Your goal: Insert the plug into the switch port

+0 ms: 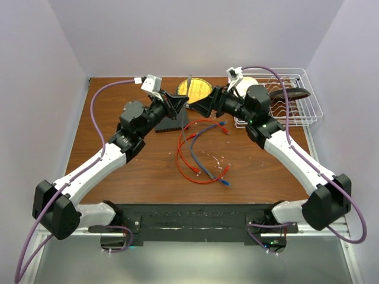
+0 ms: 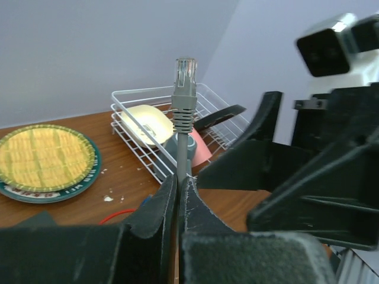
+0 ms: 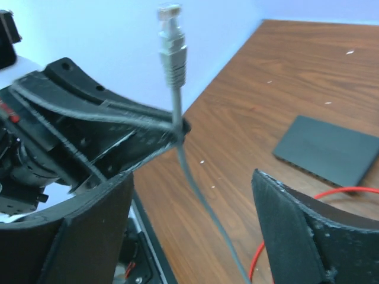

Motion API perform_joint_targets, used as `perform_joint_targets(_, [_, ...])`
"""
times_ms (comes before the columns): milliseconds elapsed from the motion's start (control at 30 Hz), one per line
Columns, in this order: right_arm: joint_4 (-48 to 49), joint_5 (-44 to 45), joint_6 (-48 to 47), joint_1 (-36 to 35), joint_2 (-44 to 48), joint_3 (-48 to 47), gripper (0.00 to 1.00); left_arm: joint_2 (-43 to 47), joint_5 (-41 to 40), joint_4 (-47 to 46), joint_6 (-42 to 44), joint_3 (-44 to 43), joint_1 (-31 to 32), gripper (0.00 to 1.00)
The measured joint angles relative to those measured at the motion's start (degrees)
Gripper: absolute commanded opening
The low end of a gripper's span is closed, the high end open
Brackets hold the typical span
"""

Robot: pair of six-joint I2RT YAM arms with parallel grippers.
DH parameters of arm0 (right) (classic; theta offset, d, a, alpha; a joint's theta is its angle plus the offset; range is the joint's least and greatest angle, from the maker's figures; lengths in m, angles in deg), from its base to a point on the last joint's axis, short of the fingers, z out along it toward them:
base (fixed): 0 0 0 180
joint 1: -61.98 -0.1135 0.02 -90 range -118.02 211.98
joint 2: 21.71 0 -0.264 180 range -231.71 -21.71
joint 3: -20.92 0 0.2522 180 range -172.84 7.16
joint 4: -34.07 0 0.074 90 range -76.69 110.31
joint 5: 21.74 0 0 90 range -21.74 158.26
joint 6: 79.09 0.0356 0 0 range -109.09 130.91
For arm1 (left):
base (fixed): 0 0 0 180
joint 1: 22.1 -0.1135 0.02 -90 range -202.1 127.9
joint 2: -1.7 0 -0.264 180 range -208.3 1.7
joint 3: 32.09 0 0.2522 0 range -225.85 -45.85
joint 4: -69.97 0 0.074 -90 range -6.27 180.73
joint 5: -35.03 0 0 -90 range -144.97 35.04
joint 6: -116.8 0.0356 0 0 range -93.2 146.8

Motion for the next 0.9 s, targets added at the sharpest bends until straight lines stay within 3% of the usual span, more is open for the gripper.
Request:
perform_joint_targets(233, [7.9, -4.2, 4.3, 0.0, -2.4, 0.0, 0.76, 1.1, 5.2, -1.0, -1.4, 1.4, 0.0, 0.0])
perform_joint_targets(333, [11.9, -4.7, 6.2, 0.0, -2.4, 0.1, 0.69, 1.3, 6.7, -1.0, -1.7, 1.9, 0.0, 0.0])
perform_joint_targets(400, [13.6, -4.7, 7.2, 0.0, -2.4, 0.2, 0.58, 1.4, 7.6, -1.3, -2.0, 2.2, 0.0, 0.0])
perform_joint_targets(767, [18.3, -5.8, 10.8, 0.2, -3.6, 1.9, 0.28, 2.0, 10.6, -4.2, -4.5, 3.8, 0.0, 0.0])
perform_joint_targets(833, [18.9, -6.0, 11.3, 0.2, -4.2, 2.2, 0.15, 2.1, 11.1, -5.1, -5.2, 4.3, 0.0, 0.0])
perform_joint_targets(867, [19.2, -6.1, 11.6, 0.2, -4.3, 2.3, 0.03, 2.2, 11.2, -5.5, -5.5, 4.6, 0.0, 0.0])
perform_joint_targets(900, [19.3, -6.4, 11.8, 0.2, -4.3, 2.4, 0.0, 2.2, 11.3, -5.6, -5.9, 4.9, 0.0, 0.0])
